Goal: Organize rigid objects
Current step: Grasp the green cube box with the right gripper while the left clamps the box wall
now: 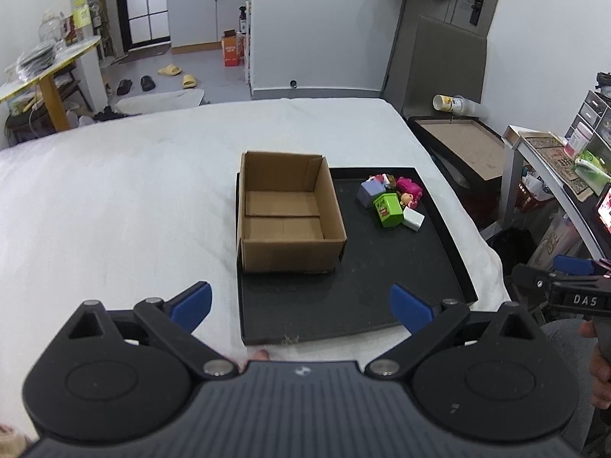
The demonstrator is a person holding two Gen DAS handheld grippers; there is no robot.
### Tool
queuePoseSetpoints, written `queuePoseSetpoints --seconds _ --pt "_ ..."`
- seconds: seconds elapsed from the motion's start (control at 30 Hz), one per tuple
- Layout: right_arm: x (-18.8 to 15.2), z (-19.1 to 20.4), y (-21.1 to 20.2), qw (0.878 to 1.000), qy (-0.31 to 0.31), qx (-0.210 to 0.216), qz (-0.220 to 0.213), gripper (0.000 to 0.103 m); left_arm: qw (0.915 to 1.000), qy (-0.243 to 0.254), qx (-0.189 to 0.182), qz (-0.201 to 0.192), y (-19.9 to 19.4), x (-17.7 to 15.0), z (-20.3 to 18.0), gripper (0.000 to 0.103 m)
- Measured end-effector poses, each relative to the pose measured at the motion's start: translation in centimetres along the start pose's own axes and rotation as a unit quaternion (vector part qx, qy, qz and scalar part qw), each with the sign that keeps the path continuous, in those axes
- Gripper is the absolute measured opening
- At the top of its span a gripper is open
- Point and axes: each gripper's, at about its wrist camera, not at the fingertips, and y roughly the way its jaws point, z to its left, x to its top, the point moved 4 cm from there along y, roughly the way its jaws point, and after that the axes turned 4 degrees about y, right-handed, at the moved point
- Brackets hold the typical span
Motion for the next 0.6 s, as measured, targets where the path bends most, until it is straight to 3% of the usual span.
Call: queuePoseSetpoints --seconds 0.27,0.6 --pt "0.5 -0.5 2.5 1.000 0.019 -0.004 0.009 0.103 1.0000 0.005 0.002 0.005 2.3 2.6 2.0 0.100" --pt "1.7 -1.5 5.8 0.999 0.030 -0.020 0.017 0.103 0.9988 -0.016 -0.007 0.047 7.6 4.1 4.5 0.101"
